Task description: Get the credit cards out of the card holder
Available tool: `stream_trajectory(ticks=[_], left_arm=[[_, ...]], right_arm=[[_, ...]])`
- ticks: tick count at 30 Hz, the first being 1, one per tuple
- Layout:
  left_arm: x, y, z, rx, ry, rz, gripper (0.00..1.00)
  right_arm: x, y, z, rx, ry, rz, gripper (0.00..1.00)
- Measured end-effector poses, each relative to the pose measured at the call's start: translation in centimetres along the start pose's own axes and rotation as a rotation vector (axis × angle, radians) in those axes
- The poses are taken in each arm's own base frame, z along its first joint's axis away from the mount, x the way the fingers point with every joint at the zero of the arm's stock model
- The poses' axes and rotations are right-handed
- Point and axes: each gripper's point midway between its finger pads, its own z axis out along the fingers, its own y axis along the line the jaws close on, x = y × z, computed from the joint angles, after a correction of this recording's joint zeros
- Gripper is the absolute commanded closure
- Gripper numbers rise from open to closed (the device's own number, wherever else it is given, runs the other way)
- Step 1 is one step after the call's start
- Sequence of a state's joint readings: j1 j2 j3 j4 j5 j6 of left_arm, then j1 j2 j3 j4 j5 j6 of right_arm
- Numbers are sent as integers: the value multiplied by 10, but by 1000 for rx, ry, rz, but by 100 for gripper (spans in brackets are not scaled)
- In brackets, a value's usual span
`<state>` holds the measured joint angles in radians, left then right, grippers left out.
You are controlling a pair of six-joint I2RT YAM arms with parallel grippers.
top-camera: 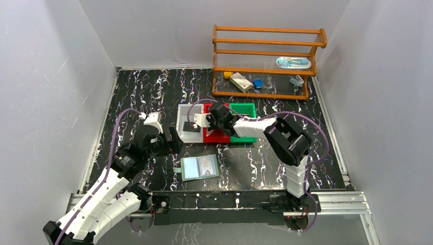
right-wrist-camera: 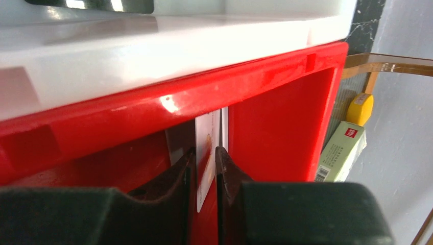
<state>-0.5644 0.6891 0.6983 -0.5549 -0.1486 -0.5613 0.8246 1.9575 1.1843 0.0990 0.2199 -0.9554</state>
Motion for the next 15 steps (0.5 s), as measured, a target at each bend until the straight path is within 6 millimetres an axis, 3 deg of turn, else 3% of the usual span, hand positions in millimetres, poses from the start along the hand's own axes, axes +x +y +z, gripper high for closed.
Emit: stream_trajectory(ticks=[4,15], left_arm=[[0,0,0,-2,-1,0,2],[0,2,1,-7,1,-3,2]], right_arm=[[3,3,-1,-31,14,7,61],[-1,7,-10,-81,-8,68,53]])
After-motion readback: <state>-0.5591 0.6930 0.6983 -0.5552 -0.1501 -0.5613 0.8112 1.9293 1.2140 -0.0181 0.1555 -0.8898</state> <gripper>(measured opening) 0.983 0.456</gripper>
